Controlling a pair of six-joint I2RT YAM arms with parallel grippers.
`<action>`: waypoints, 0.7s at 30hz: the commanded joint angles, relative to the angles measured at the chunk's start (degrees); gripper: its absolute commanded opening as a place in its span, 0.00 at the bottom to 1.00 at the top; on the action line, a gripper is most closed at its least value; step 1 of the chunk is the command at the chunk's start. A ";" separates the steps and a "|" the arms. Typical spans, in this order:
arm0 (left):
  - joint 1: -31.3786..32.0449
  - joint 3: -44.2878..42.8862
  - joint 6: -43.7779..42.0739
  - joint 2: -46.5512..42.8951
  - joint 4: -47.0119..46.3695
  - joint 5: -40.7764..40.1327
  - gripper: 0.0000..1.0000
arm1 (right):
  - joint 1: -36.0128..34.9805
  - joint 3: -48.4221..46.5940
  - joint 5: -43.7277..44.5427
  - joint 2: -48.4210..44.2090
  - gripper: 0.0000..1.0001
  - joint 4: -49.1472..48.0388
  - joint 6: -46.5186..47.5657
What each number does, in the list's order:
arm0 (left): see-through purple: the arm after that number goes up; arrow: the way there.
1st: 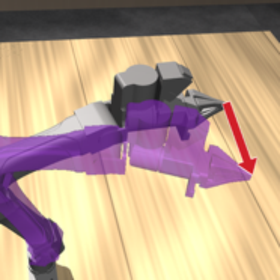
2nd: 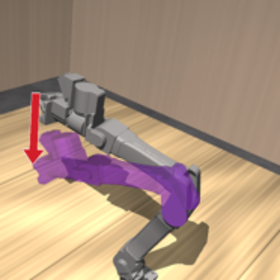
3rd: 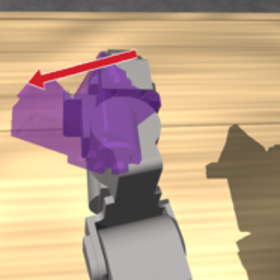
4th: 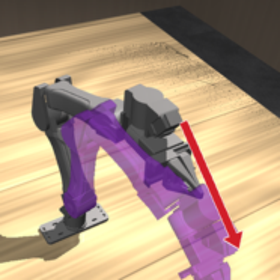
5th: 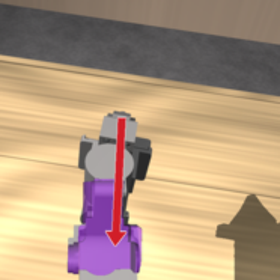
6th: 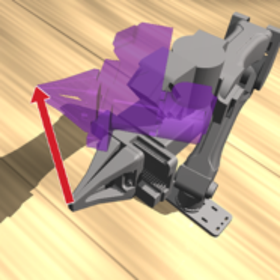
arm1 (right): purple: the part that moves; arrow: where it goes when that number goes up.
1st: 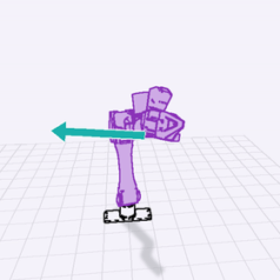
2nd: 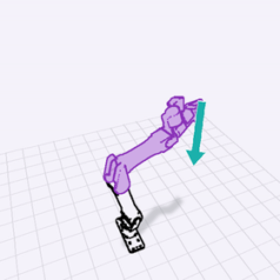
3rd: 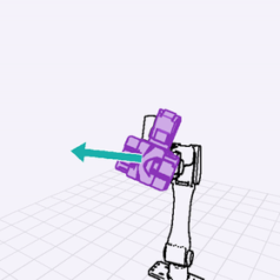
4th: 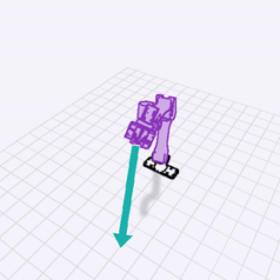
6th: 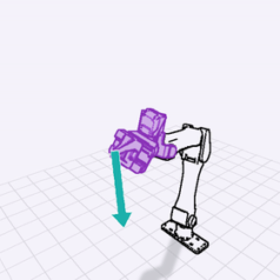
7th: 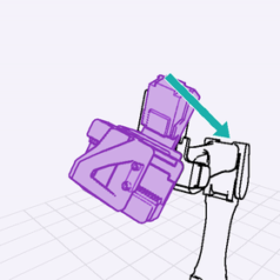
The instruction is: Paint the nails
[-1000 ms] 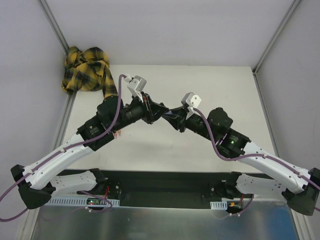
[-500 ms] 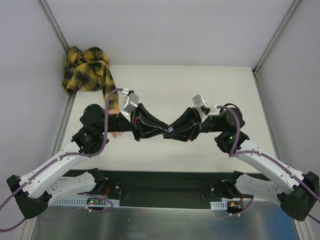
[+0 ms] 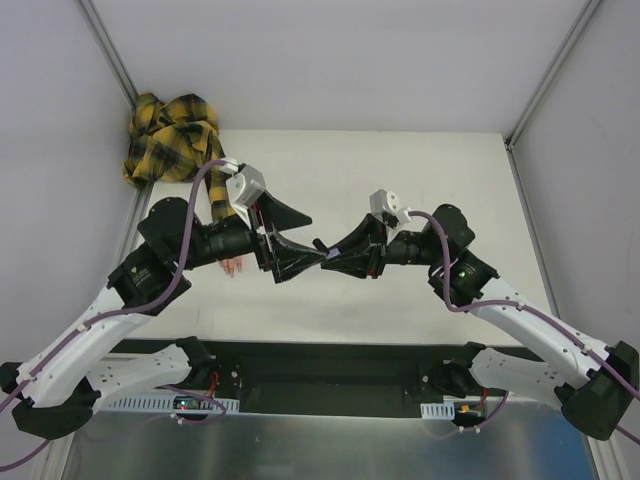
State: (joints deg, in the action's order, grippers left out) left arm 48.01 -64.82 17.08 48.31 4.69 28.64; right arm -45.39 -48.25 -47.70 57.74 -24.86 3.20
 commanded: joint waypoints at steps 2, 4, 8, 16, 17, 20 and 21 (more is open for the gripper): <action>0.24 -9.96 -0.38 4.94 14.71 -12.56 0.79 | -1.63 -4.83 8.06 -2.01 0.00 7.01 7.78; 0.24 -10.85 -0.29 6.43 15.79 -12.30 0.74 | -2.25 -5.19 9.55 -1.75 0.00 9.12 9.27; 0.24 -11.47 -0.29 7.58 16.14 -11.42 0.66 | -3.30 -6.07 11.93 -1.31 0.00 11.50 10.68; 0.24 -13.75 -0.29 10.30 19.65 -8.35 0.42 | -3.74 -6.50 14.04 -0.87 0.00 12.64 11.65; 0.24 -13.93 -0.29 10.57 19.92 -7.99 0.35 | -3.74 -6.59 14.04 -0.78 0.00 12.73 11.74; 0.24 -14.55 -0.21 11.54 20.80 -7.20 0.30 | -3.92 -6.68 14.48 -0.78 0.00 12.82 12.00; 0.16 -14.72 -0.21 11.71 21.06 -6.76 0.29 | -4.09 -6.60 14.65 -0.78 0.00 12.82 12.18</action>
State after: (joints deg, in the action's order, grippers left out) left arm 48.01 -76.82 16.93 59.27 23.99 19.46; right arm -48.82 -51.88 -34.37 57.43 -10.46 13.82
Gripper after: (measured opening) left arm 0.311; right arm 0.241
